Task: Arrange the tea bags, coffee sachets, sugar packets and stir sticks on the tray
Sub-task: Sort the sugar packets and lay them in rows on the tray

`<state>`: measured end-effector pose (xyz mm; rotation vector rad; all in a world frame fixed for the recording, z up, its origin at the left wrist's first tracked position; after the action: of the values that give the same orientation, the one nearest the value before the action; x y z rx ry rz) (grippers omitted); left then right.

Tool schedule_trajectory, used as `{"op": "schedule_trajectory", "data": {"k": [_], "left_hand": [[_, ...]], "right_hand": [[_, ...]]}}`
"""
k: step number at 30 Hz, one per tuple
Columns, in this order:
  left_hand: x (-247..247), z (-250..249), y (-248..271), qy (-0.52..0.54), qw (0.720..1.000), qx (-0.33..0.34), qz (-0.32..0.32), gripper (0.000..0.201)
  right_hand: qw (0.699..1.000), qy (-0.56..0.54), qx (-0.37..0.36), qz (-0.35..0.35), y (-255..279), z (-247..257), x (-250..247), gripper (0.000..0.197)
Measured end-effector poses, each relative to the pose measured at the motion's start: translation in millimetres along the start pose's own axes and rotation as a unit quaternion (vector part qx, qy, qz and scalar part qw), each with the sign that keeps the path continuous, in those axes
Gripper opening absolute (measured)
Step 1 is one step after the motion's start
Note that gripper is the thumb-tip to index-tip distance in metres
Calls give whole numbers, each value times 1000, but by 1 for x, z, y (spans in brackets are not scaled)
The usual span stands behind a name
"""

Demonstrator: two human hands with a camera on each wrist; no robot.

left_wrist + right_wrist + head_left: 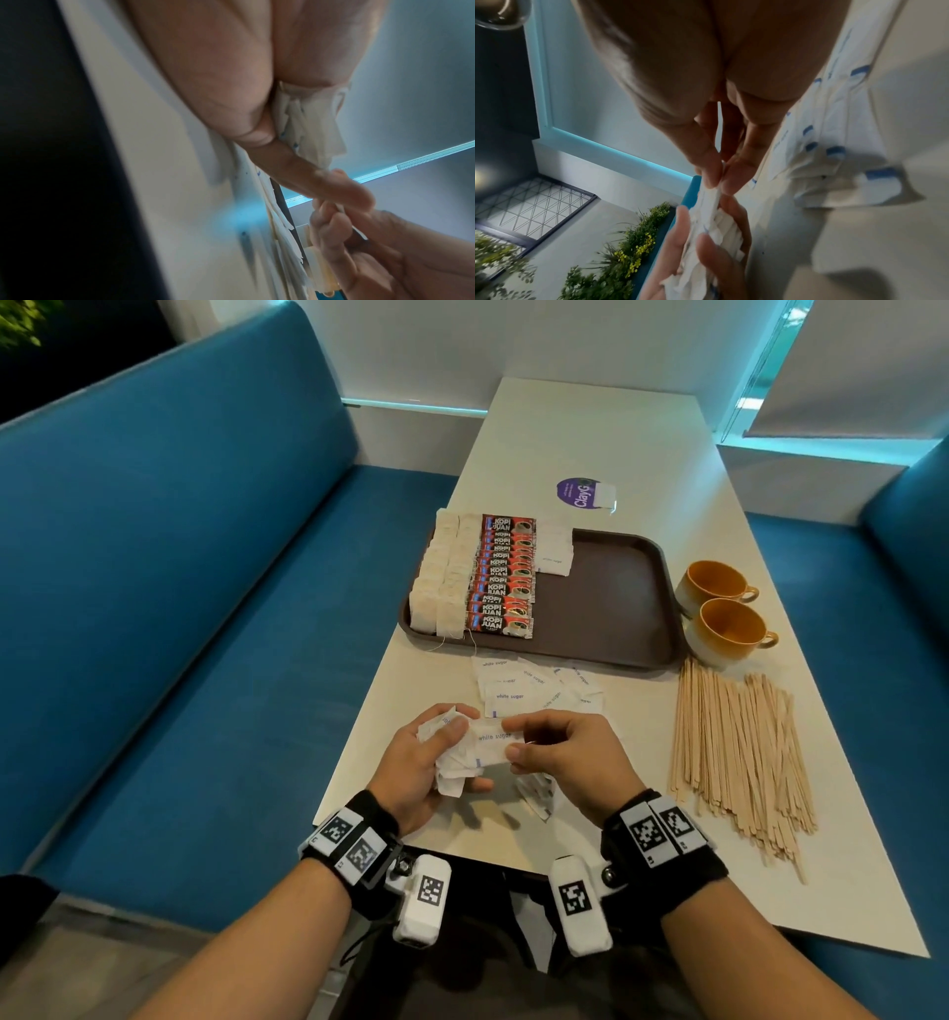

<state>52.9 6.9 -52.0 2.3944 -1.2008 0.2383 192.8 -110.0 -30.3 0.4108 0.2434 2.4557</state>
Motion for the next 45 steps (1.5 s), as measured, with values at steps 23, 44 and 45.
{"op": "schedule_trajectory", "data": {"k": [23,44,45], "left_hand": [[-3,2,-10,8,998,-60,33,44],[-9,12,-22,32,997,-55,46,51],[-9,11,-21,23,998,-46,46,47]], "right_hand": [[983,76,-21,-168,-246,110,-109,19],[959,230,-25,-166,-275,127,-96,17],[960,216,-39,-176,-264,133,-93,17]]}}
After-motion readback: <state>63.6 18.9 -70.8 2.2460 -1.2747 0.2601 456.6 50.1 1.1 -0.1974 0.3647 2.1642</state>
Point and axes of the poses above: each hand's wrist, its own y-axis away from the middle knuckle, its own x-axis out of the palm, z = x × y, the point moved 4 cm from there along -y, towards the middle knuckle, and after that the axes turned 14 degrees about -y, right-handed, at the moved point
